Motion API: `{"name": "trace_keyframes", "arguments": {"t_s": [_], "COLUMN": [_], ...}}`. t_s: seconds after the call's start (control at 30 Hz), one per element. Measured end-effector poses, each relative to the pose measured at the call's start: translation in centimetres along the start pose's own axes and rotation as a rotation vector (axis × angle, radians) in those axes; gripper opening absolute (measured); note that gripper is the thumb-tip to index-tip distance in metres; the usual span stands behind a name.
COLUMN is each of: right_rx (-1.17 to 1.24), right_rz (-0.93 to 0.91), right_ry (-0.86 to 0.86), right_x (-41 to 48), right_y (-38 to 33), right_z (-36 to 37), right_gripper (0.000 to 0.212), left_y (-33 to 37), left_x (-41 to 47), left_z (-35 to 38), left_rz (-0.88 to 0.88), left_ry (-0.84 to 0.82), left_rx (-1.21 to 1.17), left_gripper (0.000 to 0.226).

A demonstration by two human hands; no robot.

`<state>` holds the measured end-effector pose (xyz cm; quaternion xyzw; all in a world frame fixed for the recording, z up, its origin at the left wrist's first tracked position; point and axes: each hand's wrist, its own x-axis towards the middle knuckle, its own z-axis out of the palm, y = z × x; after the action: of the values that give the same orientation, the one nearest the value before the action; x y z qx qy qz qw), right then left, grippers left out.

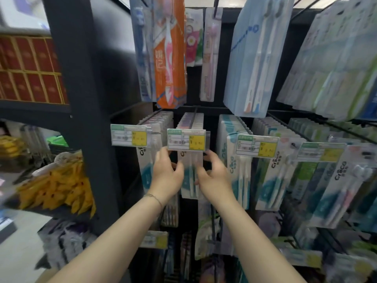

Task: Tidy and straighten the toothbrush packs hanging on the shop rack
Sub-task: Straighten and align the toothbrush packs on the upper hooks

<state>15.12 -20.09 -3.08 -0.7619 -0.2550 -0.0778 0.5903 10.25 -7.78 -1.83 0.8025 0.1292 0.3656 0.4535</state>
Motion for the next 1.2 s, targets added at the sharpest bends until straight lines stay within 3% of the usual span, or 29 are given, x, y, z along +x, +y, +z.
{"name": "trace_keyframes", "arguments": {"t_s": [0.1, 0.37, 0.57, 0.9, 1.1, 1.2], "right_rx": [0.014, 0.166, -0.001, -0.082, -0.391, -0.382], "right_rz": [0.019, -0.001, -0.066, -0.094, -0.005, -0.105], "right_ry": [-0.011, -0.003, 0.010, 0.031, -0.058, -0.088], "right_x": [0.8, 0.3, 1.2, 1.7, 1.6, 0.4], "right_y": [0.2, 0.8, 1.0, -0.5, -2.1, -1.7], "right_z": [1.0, 1.0, 0.9, -0.3, -0.3, 0.4], "right_gripper": [0.016, 0.026, 0.029, 0.029, 0.020, 0.016], "left_y": [-0.4, -2.0, -1.6, -0.9, -1.8, -2.7], "left_x": [0.7, 1.1, 1.6, 1.6, 0.6, -0.4], "left_z": [0.2, 0.3, 0.2, -0.2, -0.3, -1.1], "left_rz": [-0.085, -0.106, -0.142, -0.218, -0.308, -0.309], "left_ry": [-0.097, -0.114, -0.139, -0.234, -0.309, -0.284], "left_rx": [-0.020, -0.101, -0.142, -0.253, -0.379, -0.423], "left_gripper": [0.021, 0.011, 0.025, 0.040, 0.024, 0.020]}}
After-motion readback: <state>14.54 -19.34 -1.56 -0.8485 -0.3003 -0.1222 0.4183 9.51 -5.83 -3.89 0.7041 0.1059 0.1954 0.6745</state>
